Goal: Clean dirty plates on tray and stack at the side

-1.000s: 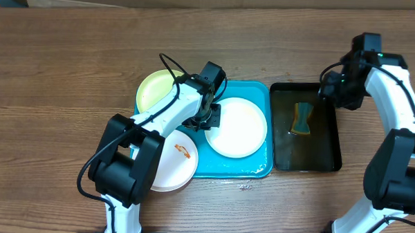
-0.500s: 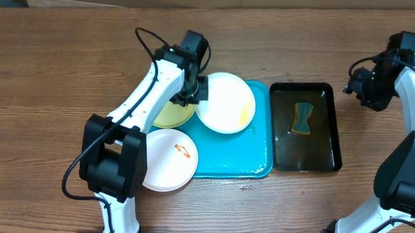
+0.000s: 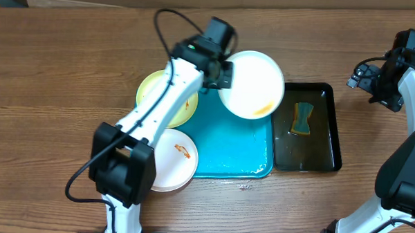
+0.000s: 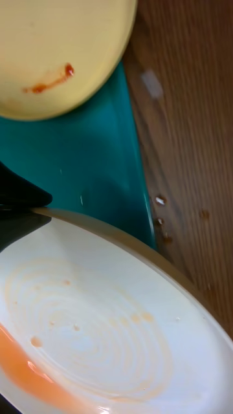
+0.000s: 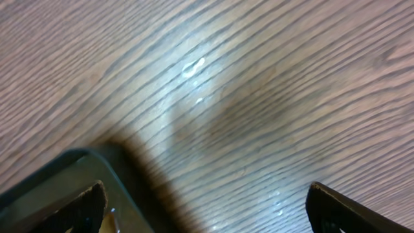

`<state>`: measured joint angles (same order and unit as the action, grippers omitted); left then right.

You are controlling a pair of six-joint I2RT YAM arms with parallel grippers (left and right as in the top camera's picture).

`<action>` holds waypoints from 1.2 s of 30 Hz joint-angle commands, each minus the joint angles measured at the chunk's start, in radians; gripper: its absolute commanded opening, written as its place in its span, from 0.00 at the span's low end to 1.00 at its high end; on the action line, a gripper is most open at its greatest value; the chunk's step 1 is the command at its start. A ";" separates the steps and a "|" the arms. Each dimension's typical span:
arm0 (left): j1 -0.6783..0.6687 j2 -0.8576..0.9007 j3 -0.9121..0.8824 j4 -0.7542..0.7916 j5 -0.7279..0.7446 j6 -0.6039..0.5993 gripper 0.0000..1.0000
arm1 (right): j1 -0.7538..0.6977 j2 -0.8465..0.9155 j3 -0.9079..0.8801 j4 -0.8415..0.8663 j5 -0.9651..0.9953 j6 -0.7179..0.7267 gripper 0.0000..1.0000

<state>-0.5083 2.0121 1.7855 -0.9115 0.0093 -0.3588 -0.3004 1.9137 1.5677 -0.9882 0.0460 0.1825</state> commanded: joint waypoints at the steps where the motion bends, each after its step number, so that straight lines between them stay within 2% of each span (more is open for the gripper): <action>1: -0.076 -0.014 0.028 0.041 -0.095 0.023 0.04 | -0.012 -0.001 0.002 0.034 0.048 0.010 1.00; 6: -0.172 -0.014 0.028 0.109 -0.217 0.028 0.04 | -0.052 0.031 0.002 0.074 0.049 0.081 1.00; 12: -0.296 -0.014 0.028 0.192 -0.444 0.127 0.04 | -0.060 0.035 0.002 0.075 0.047 0.080 1.00; 24: -0.527 -0.014 0.028 0.250 -0.925 0.235 0.04 | -0.060 0.035 0.002 0.075 0.047 0.080 1.00; 36: -0.701 -0.014 0.028 0.304 -1.294 0.361 0.04 | -0.060 0.035 0.002 0.076 0.047 0.080 1.00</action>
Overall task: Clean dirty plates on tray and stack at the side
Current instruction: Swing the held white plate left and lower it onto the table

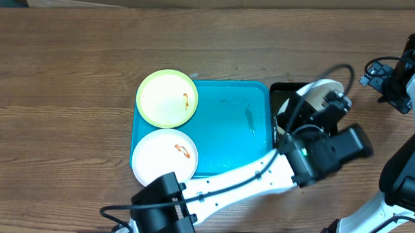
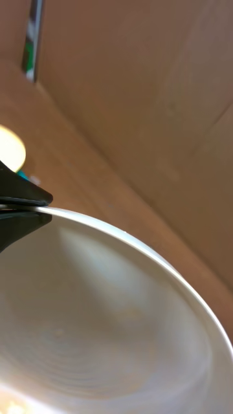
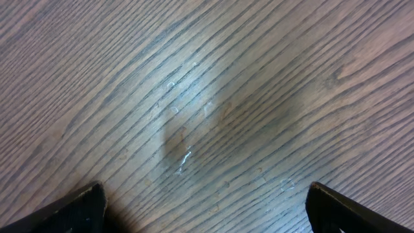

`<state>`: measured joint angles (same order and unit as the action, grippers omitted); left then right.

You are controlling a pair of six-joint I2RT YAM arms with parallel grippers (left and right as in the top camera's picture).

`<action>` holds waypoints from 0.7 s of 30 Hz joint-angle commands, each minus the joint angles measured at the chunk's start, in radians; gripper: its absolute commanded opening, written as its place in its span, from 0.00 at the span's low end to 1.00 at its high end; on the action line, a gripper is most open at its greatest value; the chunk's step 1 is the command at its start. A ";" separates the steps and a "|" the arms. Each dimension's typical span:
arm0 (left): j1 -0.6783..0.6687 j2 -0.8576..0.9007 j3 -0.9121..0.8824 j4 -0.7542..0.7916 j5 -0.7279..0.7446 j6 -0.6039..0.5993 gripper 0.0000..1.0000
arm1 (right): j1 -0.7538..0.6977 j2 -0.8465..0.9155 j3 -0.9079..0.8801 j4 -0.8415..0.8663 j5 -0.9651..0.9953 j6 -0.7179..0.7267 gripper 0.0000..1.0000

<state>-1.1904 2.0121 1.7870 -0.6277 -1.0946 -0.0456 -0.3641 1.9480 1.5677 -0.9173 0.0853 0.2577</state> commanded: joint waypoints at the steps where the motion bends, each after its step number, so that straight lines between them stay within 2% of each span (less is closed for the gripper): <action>1: -0.024 -0.014 0.027 0.031 -0.223 0.054 0.04 | 0.004 0.001 0.002 0.004 0.007 0.005 1.00; 3: -0.031 -0.014 0.027 0.049 -0.273 0.054 0.04 | 0.004 0.001 0.002 0.004 0.007 0.005 1.00; 8: -0.023 -0.014 0.027 0.057 -0.272 0.026 0.04 | 0.004 0.001 0.002 0.005 0.007 0.005 1.00; 12: -0.016 -0.014 0.026 0.055 -0.196 -0.019 0.04 | 0.004 0.001 0.002 0.005 0.007 0.005 1.00; 15: 0.000 -0.014 0.026 0.000 -0.016 -0.146 0.04 | 0.004 0.001 0.002 0.004 0.007 0.005 1.00; 21: 0.116 -0.014 0.026 -0.142 0.483 -0.378 0.04 | 0.004 0.001 0.002 0.004 0.007 0.005 1.00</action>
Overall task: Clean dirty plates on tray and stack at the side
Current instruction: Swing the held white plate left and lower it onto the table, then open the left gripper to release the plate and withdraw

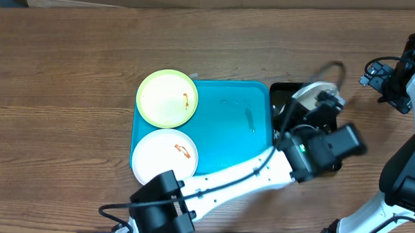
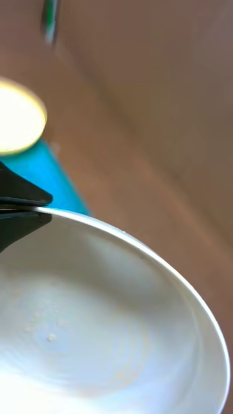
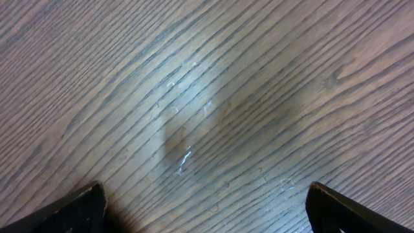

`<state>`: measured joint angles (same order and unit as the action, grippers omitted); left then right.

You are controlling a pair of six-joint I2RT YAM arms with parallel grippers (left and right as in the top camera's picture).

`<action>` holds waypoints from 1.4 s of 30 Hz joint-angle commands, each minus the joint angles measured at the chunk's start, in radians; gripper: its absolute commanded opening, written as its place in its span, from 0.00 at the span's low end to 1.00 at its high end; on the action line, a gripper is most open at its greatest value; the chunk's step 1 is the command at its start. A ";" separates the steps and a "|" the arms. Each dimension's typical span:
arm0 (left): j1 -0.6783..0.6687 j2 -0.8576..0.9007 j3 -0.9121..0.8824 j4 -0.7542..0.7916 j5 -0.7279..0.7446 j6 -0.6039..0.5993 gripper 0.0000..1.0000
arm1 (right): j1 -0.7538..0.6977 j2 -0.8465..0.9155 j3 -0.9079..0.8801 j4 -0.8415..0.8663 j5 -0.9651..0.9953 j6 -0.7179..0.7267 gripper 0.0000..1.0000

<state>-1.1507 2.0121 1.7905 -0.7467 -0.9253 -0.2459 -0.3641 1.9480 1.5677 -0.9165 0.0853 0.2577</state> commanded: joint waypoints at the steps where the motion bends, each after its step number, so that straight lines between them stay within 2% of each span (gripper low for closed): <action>1: 0.112 -0.014 0.023 -0.037 0.395 -0.195 0.04 | 0.004 0.001 0.002 0.003 0.007 0.005 1.00; 8: 0.448 -0.014 0.023 -0.072 0.979 -0.199 0.04 | 0.004 0.001 0.002 0.003 0.007 0.005 1.00; 11: 0.637 -0.014 0.023 -0.085 1.158 -0.196 0.04 | 0.004 0.001 0.002 0.003 0.007 0.005 1.00; 14: 0.849 -0.014 0.023 -0.100 1.255 -0.196 0.04 | 0.004 0.001 0.002 0.003 0.007 0.005 1.00; 20: 1.215 -0.011 0.023 -0.182 1.272 -0.161 0.04 | 0.004 0.001 0.002 0.003 0.007 0.005 1.00; 24: 1.420 0.004 0.018 -0.265 1.184 -0.147 0.04 | 0.004 0.001 0.002 0.004 0.007 0.005 1.00; 28: 1.570 0.027 0.006 -0.297 1.098 -0.142 0.04 | 0.004 0.001 0.002 0.003 0.007 0.005 1.00; 34: 1.687 0.048 -0.065 -0.247 1.045 -0.143 0.04 | 0.004 0.001 0.002 0.004 0.007 0.005 1.00; 42: 1.700 0.048 -0.221 -0.116 1.040 -0.117 0.04 | 0.004 0.001 0.002 0.003 0.007 0.005 1.00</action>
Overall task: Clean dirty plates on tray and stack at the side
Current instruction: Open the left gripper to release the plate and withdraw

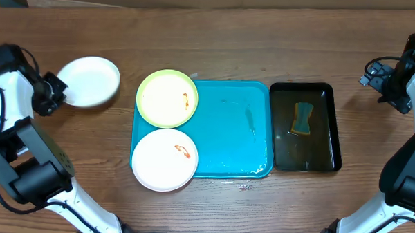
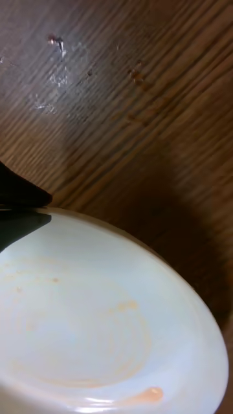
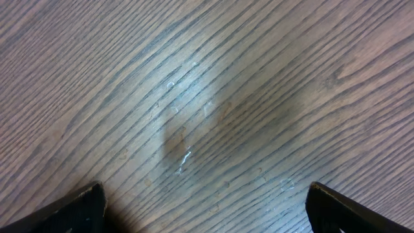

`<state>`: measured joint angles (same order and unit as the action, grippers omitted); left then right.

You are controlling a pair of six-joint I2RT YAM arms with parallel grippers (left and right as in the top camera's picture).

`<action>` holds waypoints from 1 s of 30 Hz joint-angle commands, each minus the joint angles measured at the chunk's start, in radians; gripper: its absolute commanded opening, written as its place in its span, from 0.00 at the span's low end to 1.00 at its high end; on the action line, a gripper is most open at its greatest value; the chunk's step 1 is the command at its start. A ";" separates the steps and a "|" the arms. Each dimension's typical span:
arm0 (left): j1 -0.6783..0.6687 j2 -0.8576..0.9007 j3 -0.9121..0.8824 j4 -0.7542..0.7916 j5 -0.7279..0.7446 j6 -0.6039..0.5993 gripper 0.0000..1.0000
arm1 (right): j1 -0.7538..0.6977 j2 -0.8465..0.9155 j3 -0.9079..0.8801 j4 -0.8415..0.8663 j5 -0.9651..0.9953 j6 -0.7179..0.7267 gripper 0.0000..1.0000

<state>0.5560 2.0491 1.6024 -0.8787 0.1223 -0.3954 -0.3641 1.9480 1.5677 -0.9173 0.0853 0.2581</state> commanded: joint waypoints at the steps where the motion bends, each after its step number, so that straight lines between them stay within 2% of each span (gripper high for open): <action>1: -0.006 0.011 -0.061 0.050 -0.007 0.032 0.04 | 0.004 0.001 0.002 0.004 0.007 0.005 1.00; 2: -0.006 0.011 -0.070 0.066 -0.006 0.031 0.04 | 0.004 0.001 0.002 0.004 0.007 0.005 1.00; 3: -0.007 0.011 -0.073 0.076 -0.006 0.029 0.09 | 0.004 0.001 0.002 0.004 0.007 0.005 1.00; 6: -0.006 0.011 -0.062 0.073 0.015 0.030 0.49 | 0.004 0.001 0.002 0.004 0.007 0.005 1.00; 7: -0.006 0.011 -0.051 0.060 0.037 0.034 0.53 | 0.004 0.001 0.002 0.005 0.007 0.005 1.00; 13: -0.016 0.003 0.077 -0.111 0.108 0.053 0.49 | 0.004 0.001 0.002 0.004 0.007 0.005 1.00; 19: -0.088 -0.083 0.134 -0.412 0.167 0.080 0.48 | 0.004 0.001 0.002 0.004 0.007 0.005 1.00; 24: -0.237 -0.175 0.134 -0.608 0.088 0.145 0.44 | 0.004 0.001 0.002 0.004 0.007 0.005 1.00; 30: -0.445 -0.339 0.134 -0.687 -0.028 0.109 0.45 | 0.004 0.001 0.002 0.004 0.007 0.005 1.00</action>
<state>0.1791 1.8164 1.7149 -1.5402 0.1852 -0.2813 -0.3641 1.9480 1.5677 -0.9173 0.0856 0.2581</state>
